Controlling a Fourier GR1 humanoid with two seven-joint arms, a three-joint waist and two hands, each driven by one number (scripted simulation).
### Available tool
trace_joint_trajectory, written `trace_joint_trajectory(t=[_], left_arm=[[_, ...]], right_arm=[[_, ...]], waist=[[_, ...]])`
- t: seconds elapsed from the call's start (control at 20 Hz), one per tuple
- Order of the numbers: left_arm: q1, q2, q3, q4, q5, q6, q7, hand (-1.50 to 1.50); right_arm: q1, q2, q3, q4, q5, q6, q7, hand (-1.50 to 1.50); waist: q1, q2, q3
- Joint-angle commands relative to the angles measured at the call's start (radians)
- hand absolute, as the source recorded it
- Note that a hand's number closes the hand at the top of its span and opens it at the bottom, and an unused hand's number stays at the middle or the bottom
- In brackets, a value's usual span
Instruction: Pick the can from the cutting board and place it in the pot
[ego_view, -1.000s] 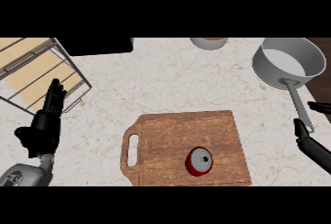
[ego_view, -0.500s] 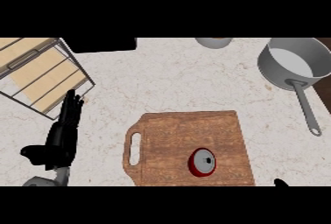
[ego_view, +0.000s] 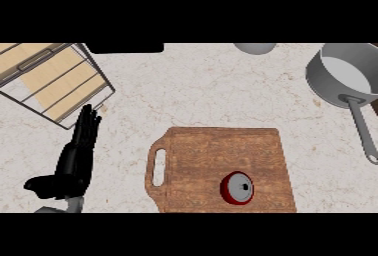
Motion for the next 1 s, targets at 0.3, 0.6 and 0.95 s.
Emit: trace_joint_trajectory(t=[0.3, 0.6, 0.95], left_arm=[[0.003, -0.002, -0.013, -0.026, -0.012, -0.020, -0.004, 0.00], [-0.028, -0.040, -0.029, -0.009, -0.029, -0.008, 0.022, 0.00], [-0.008, -0.032, -0.010, -0.003, -0.040, -0.028, 0.011, 0.00]], right_arm=[[0.265, 0.018, 0.272, -0.063, 0.501, 0.025, 0.369, -1.50], [0.065, 0.018, 0.432, 0.026, 0.749, 0.078, 0.694, -1.50], [-0.140, 0.018, 0.488, 0.080, 0.899, 0.270, 1.077, -1.50]], waist=[[0.044, 0.015, 0.000], [0.047, 0.012, 0.004], [0.043, 0.006, 0.006]])
